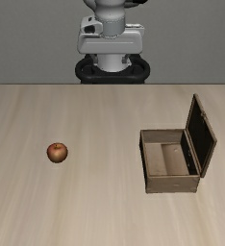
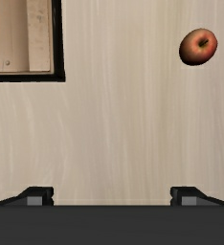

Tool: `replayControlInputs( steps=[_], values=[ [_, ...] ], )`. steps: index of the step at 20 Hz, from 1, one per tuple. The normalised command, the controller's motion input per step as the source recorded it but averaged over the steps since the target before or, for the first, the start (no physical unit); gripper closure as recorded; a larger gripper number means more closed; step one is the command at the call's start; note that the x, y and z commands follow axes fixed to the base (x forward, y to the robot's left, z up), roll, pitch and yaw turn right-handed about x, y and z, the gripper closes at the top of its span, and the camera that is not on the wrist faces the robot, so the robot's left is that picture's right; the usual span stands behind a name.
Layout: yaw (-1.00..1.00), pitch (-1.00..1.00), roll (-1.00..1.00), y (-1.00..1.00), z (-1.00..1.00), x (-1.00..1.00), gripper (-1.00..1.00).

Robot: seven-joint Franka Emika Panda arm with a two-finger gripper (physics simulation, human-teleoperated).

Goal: Pick up the apple and place it in the box

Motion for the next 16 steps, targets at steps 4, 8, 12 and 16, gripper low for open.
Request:
replayControlInputs(
  steps=[4, 8, 12, 16],
  values=[
    [0.0, 0.0, 0.0, -1.0, 0.0, 0.0, -1.0],
    [0.0, 0.0, 0.0, -1.0, 0.0, 0.0, -1.0],
    [0.0, 0.0, 0.0, -1.0, 0.0, 0.0, -1.0],
    [0.0, 0.0, 0.0, -0.25, 0.0, 0.75, -1.0]
  ],
)
